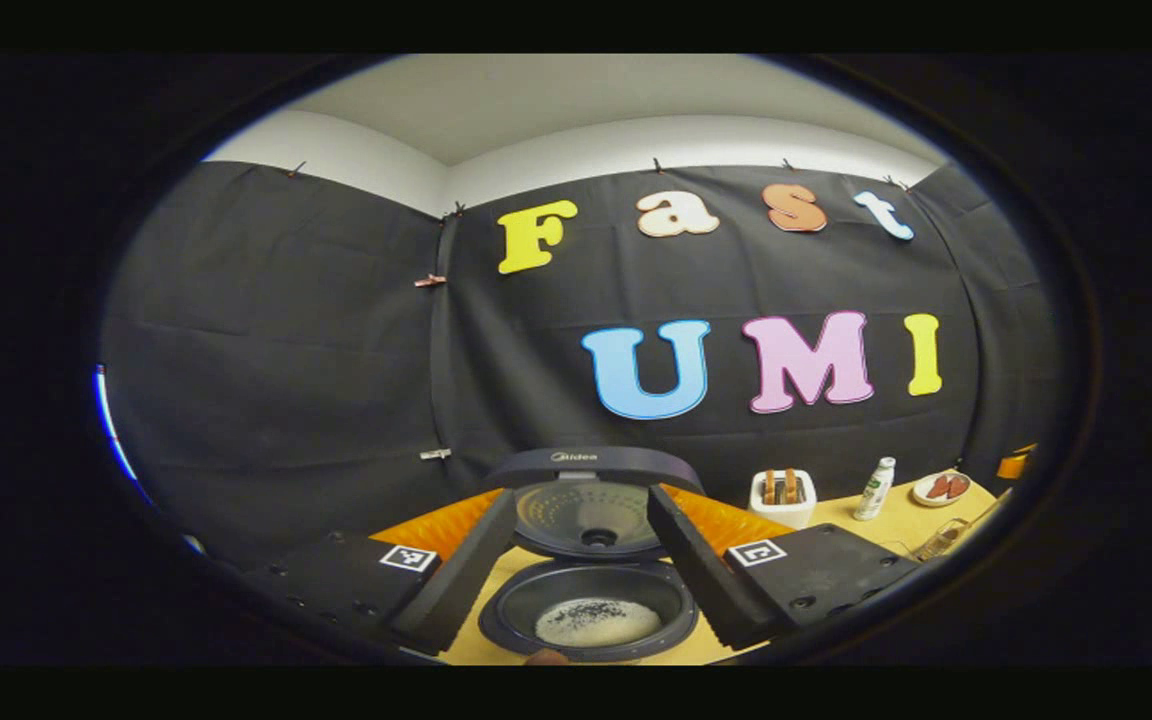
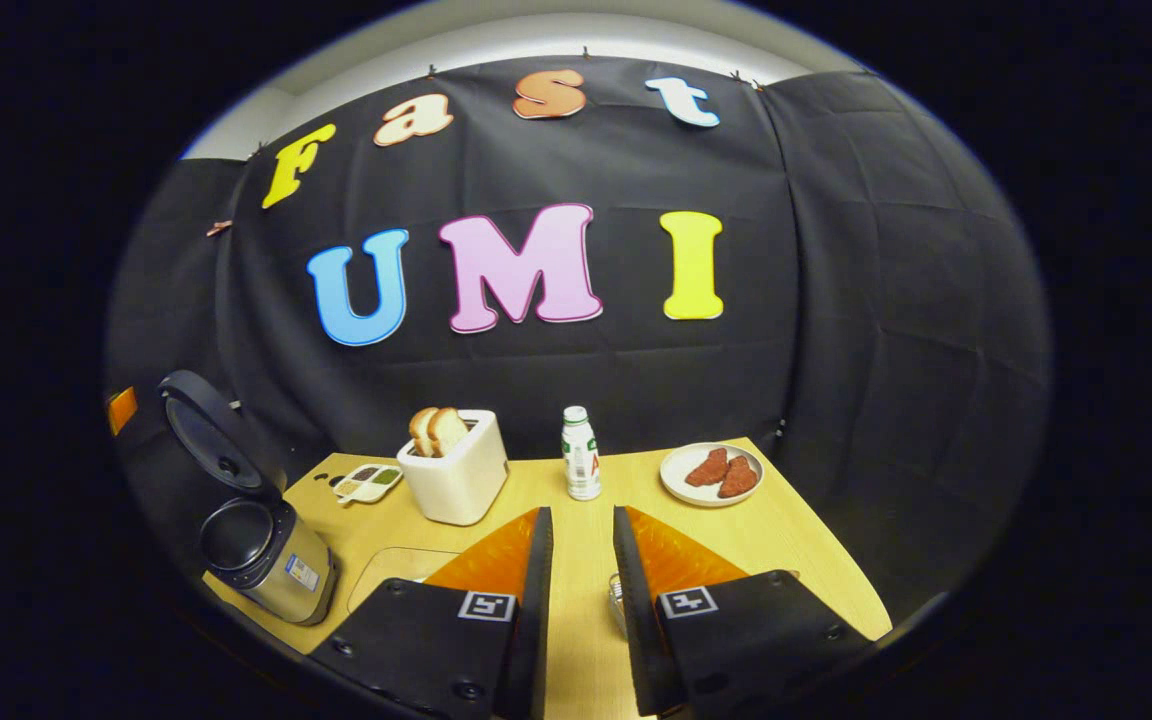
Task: Close the left gripper, press the button to open the rice cooker; take a wooden spoon from the chopstick holder with the right hand, scoop a spoonful of rice and pour it into the rice cooker, then put the wooden spoon back into the chopstick holder.
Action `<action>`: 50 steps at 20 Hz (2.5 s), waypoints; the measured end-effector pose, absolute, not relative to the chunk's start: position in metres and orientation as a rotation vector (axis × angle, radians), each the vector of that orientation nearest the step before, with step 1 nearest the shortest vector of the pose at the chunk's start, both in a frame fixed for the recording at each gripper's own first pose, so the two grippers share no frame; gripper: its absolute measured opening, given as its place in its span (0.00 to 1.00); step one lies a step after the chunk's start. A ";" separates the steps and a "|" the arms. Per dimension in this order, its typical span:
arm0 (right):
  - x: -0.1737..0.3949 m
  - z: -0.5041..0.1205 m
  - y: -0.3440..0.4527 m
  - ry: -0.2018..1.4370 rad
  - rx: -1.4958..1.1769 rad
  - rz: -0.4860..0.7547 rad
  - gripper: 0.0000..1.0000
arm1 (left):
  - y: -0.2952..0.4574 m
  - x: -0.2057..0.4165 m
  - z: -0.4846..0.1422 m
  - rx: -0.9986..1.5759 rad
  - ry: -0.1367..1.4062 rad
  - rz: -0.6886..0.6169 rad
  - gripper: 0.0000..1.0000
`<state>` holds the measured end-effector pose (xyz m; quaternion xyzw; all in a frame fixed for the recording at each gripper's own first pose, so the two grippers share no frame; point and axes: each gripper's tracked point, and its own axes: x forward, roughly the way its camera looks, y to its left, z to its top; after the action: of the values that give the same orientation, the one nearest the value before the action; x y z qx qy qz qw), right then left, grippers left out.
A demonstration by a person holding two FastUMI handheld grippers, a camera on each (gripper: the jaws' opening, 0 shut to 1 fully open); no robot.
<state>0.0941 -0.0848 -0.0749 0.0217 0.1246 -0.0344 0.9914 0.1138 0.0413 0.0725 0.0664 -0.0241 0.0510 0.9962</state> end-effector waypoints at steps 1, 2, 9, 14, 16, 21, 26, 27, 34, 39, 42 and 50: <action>0.092 -0.072 -0.075 0.242 0.040 -0.053 0.38 | 0.043 0.120 0.076 0.134 -0.054 0.096 0.90; 0.091 -0.070 -0.066 0.237 0.037 -0.037 0.38 | 0.045 0.126 0.081 0.131 -0.058 0.086 0.94; 0.079 -0.068 -0.035 0.234 0.030 -0.009 0.39 | 0.051 0.171 0.106 0.158 -0.093 0.044 0.90; 0.074 -0.065 -0.025 0.230 0.026 -0.009 0.41 | 0.044 0.204 0.119 0.183 -0.112 -0.009 0.91; 0.072 -0.066 -0.021 0.235 0.025 -0.008 0.41 | 0.045 0.218 0.116 0.176 -0.090 -0.028 0.96; 0.071 -0.065 -0.021 0.231 0.031 -0.018 0.41 | 0.043 0.241 0.103 0.181 -0.043 -0.051 0.92; 0.072 -0.065 -0.022 0.234 0.029 -0.021 0.41 | 0.043 0.249 0.075 0.145 0.050 -0.065 0.92; 0.072 -0.065 -0.022 0.232 0.030 -0.021 0.40 | 0.043 0.248 0.075 0.132 0.050 -0.068 0.93; 0.072 -0.059 -0.017 0.224 0.041 -0.005 0.41 | 0.045 0.225 0.066 0.110 0.053 -0.062 0.96; 0.070 -0.057 -0.014 0.215 0.045 0.006 0.43 | 0.048 0.191 0.049 0.087 0.071 -0.046 0.96; 0.069 -0.059 -0.014 0.218 0.050 0.003 0.43 | 0.050 0.167 0.033 0.081 0.091 -0.037 0.96; 0.059 -0.058 -0.011 0.222 0.053 -0.028 0.46 | 0.052 0.116 -0.016 0.031 0.176 -0.008 0.96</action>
<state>0.0591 -0.0111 -0.0584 0.0266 0.1105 -0.0138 0.9934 0.1160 0.0524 -0.0157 0.0155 0.0877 -0.0038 0.9960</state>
